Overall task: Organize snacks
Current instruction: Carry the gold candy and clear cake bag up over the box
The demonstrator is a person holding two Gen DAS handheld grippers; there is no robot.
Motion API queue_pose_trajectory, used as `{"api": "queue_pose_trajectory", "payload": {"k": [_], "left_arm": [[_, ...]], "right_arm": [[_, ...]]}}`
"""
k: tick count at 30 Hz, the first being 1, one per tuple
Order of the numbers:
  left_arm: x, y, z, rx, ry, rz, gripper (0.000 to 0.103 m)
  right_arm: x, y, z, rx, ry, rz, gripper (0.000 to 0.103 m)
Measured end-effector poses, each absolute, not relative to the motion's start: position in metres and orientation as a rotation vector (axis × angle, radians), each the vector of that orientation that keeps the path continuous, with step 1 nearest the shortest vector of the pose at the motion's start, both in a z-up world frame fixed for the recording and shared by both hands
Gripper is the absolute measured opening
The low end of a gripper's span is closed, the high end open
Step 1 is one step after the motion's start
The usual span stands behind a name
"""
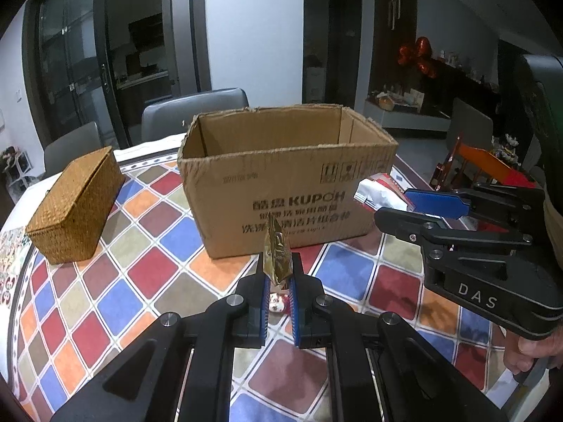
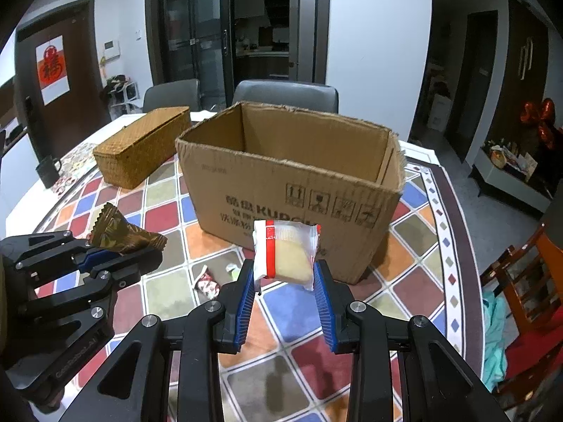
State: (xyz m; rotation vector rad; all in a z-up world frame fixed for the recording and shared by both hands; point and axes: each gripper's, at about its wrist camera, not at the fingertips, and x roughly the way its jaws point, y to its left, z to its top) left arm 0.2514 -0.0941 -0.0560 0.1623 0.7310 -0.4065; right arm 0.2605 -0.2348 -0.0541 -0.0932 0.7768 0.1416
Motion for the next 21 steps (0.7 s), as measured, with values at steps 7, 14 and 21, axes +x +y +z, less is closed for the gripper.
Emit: {"api": "queue_pose_trajectory", "payload": {"k": [7, 14, 21], "left_arm": [[0.26, -0.101, -0.043, 0.164, 0.712, -0.419, 0.011], [0.27, -0.105, -0.031, 0.159, 0.694, -0.427, 0.011], [0.282, -0.108, -0.019, 0.16, 0.675, -0.432, 0.011]], "right_arm": [[0.264, -0.241, -0.039, -0.085, 0.753, 0.125, 0.034], [0.265, -0.246, -0.026, -0.076, 0.73, 0.109, 0.034], [0.271, -0.251, -0.011, -0.067, 0.703, 0.097, 0.034]]}}
